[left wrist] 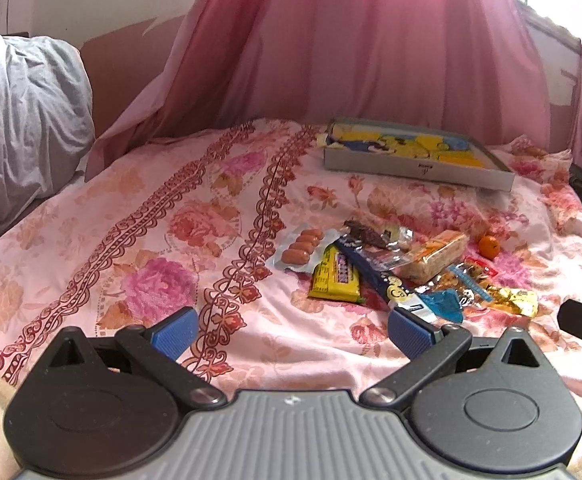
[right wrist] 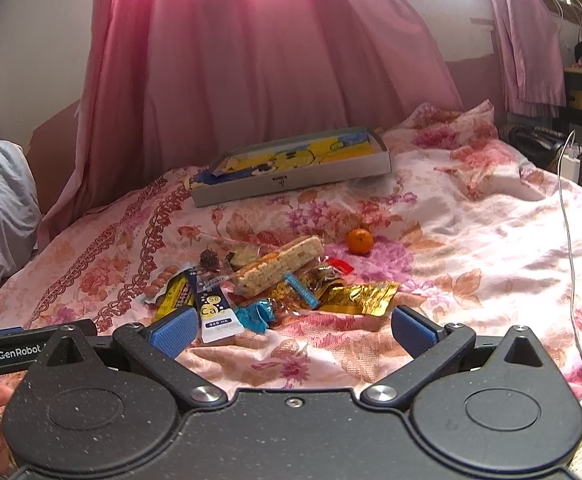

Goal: Organize snacks

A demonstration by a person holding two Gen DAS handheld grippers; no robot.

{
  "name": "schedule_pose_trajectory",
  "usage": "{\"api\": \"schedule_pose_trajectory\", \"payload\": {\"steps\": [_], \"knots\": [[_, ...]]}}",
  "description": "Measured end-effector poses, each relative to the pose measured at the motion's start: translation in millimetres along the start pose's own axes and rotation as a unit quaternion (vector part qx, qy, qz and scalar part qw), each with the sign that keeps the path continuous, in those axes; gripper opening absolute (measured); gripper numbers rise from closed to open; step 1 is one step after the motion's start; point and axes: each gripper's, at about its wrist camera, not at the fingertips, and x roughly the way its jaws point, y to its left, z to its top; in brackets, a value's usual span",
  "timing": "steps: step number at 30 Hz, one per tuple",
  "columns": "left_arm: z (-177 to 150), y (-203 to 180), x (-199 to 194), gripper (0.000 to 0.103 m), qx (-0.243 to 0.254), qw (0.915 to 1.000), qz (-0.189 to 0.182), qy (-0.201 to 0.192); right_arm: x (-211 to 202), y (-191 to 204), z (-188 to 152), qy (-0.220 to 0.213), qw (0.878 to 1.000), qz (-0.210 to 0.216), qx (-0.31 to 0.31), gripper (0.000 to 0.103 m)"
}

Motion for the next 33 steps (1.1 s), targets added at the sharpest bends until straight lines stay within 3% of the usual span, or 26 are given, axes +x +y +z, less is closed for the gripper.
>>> {"api": "schedule_pose_trajectory", "payload": {"steps": [11,24,29,33], "knots": [[19,-8,36,0.103,0.017,0.9992,-0.012,0.035,26,-14,19,0.022,1.0,-0.007,-0.017,0.102],[35,-48,102,0.103,0.013,0.9971,-0.05,0.056,99,-40,29,0.09,0.994,-0.052,-0.023,0.102],[36,-65,126,0.103,0.018,0.9974,-0.031,0.063,132,-50,36,0.113,0.991,-0.05,-0.056,0.102],[35,-74,137,0.103,0.035,0.9969,-0.036,0.06,156,-61,40,0.133,0.987,-0.043,-0.081,0.102]]}}
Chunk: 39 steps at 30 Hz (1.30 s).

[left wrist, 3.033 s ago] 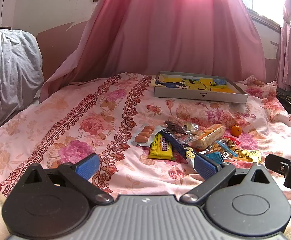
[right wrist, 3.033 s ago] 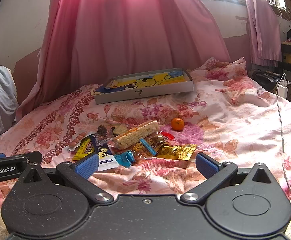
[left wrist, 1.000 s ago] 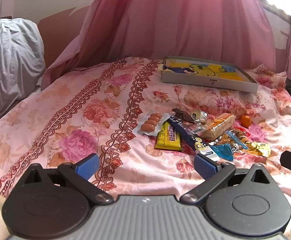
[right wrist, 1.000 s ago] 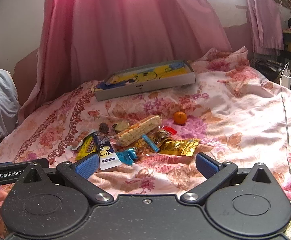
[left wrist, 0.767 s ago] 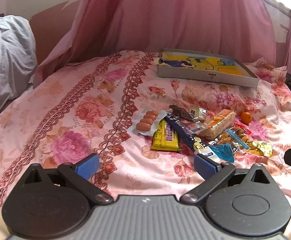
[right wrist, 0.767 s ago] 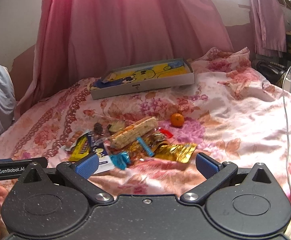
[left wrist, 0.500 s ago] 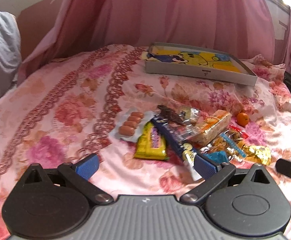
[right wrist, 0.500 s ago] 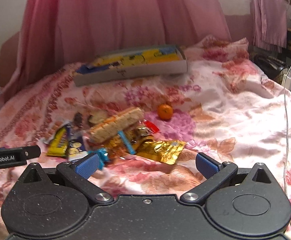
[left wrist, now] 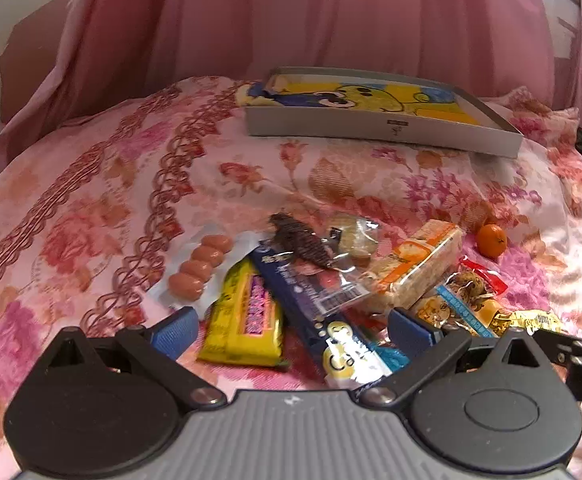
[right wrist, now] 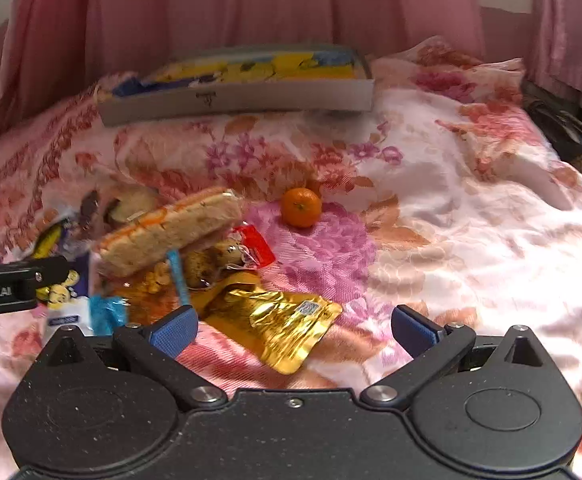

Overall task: Organize snacks
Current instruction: 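Grasp the blue Ca stick with left tool while right tool grasps gold foil pouch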

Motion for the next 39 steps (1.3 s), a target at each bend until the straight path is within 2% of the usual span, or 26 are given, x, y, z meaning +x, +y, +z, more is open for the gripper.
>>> {"api": "schedule_pose_trajectory", "payload": {"steps": [3,6,10,14,19,23,26,31,33,39], "knots": [[0,0,8,0.102,-0.003,0.9999,-0.011,0.011,15,-6,4,0.015,0.999,0.029,-0.029,0.102],[-2,-4,11,0.102,0.009,0.9998,0.016,0.011,24,-10,5,0.017,0.998,0.04,-0.045,0.102],[-5,-11,11,0.102,0.033,0.9993,0.015,0.01,31,-8,8,0.019,0.995,0.055,-0.082,0.102],[-6,-12,14,0.1,0.027,0.9992,0.0,0.03,34,-5,3,0.023,0.99,0.06,-0.126,0.102],[-5,-17,23,0.094,0.04,0.9979,-0.006,0.051,40,-1,2,0.02,0.988,0.049,-0.145,0.102],[-2,-13,28,0.083,0.027,0.998,-0.011,0.056,45,4,2,0.009,0.986,0.049,-0.161,0.101],[-1,-11,27,0.073,0.028,0.9981,-0.009,0.054,48,4,2,0.011,0.984,0.059,-0.168,0.095],[-3,-12,24,0.055,0.046,0.9974,0.009,0.056,51,-6,4,0.029,0.986,0.094,-0.133,0.083],[-3,-10,21,0.046,0.043,0.9974,0.006,0.058,52,-9,4,0.04,0.987,0.106,-0.116,0.082],[-8,5,13,0.04,0.017,0.9974,-0.015,0.068,44,-8,1,0.048,0.986,0.116,-0.108,0.076]]}}
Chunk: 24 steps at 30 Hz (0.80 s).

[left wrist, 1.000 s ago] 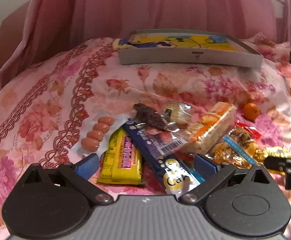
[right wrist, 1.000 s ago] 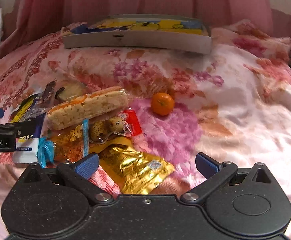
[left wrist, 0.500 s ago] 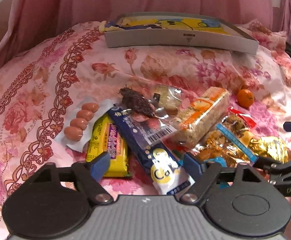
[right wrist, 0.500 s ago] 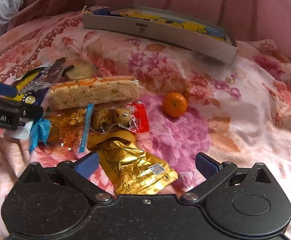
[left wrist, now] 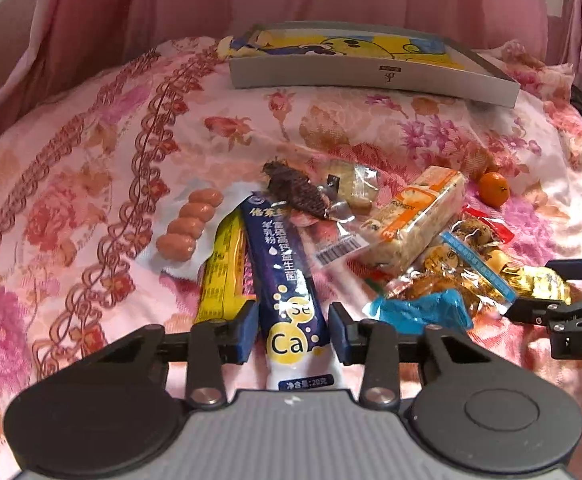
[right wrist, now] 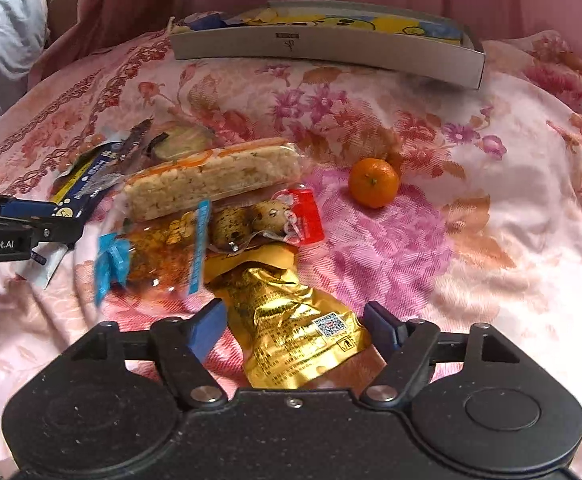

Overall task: Organize snacks
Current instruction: 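Grasp the blue Ca stick with left tool while right tool grasps gold foil pouch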

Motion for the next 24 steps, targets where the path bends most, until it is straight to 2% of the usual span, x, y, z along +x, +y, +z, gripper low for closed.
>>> {"api": "schedule_pose_trajectory", "payload": {"steps": [5,9,11,16,21,24], "knots": [[-6,8,-6,0.037,-0.005,0.9999,-0.006,0.014,-14,9,-6,0.008,1.0,0.014,-0.013,0.074],[-9,13,-11,0.039,-0.008,0.9997,-0.014,0.02,-19,17,-9,0.007,0.999,0.007,-0.032,0.082],[-9,14,-11,0.041,-0.014,0.9995,-0.017,0.022,-19,15,-8,-0.002,1.0,-0.002,-0.029,0.082],[-8,11,-6,0.049,-0.004,0.9999,-0.009,0.01,-15,7,-2,-0.025,0.999,-0.016,-0.017,0.082],[-3,10,3,0.05,-0.001,1.0,-0.003,0.0,-2,16,0,-0.015,0.999,-0.005,-0.042,0.079],[-1,11,8,0.049,-0.005,1.0,-0.005,-0.001,4,19,-1,-0.011,0.999,-0.008,-0.037,0.08]]}}
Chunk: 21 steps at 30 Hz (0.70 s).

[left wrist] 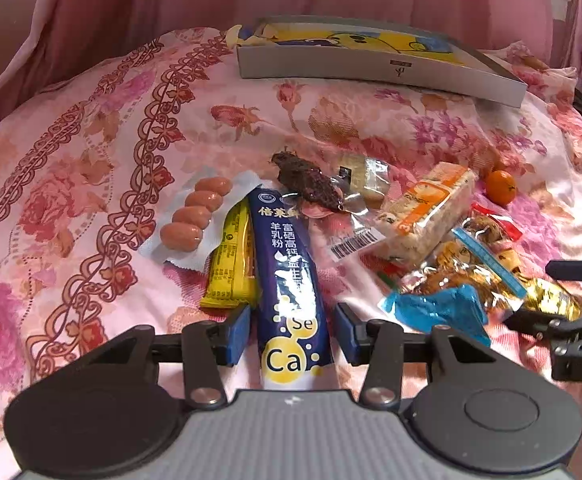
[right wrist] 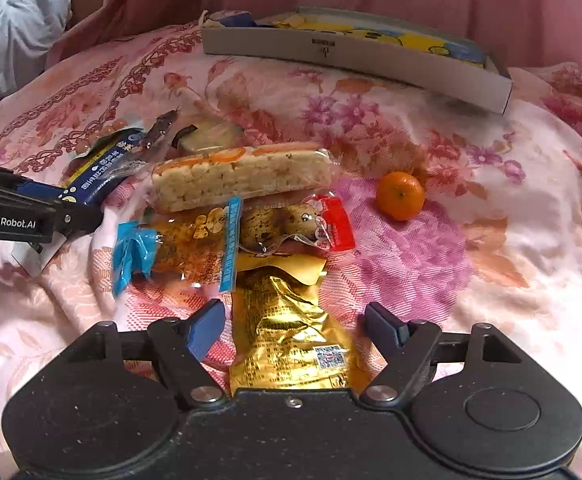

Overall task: Organize snacks
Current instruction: 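Grasp the blue Ca stick with left tool while right tool grasps gold foil pouch, then carry blue stick and gold pouch to the grey tray and release both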

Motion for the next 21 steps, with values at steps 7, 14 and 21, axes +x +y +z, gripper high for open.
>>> {"api": "schedule_pose_trajectory", "payload": {"steps": [7,14,21], "knots": [[-1,0,1,0.038,0.008,1.0,0.002,-0.001,2,4,-1,0.002,1.0,-0.006,0.006,0.066],[-13,-2,-18,0.034,0.013,0.9999,-0.006,0.009,-11,7,-3,0.008,1.0,-0.024,0.015,0.05],[-17,-5,-25,0.039,0.019,0.9995,-0.018,0.019,-15,13,-6,0.003,0.999,-0.035,0.008,0.05]]}}
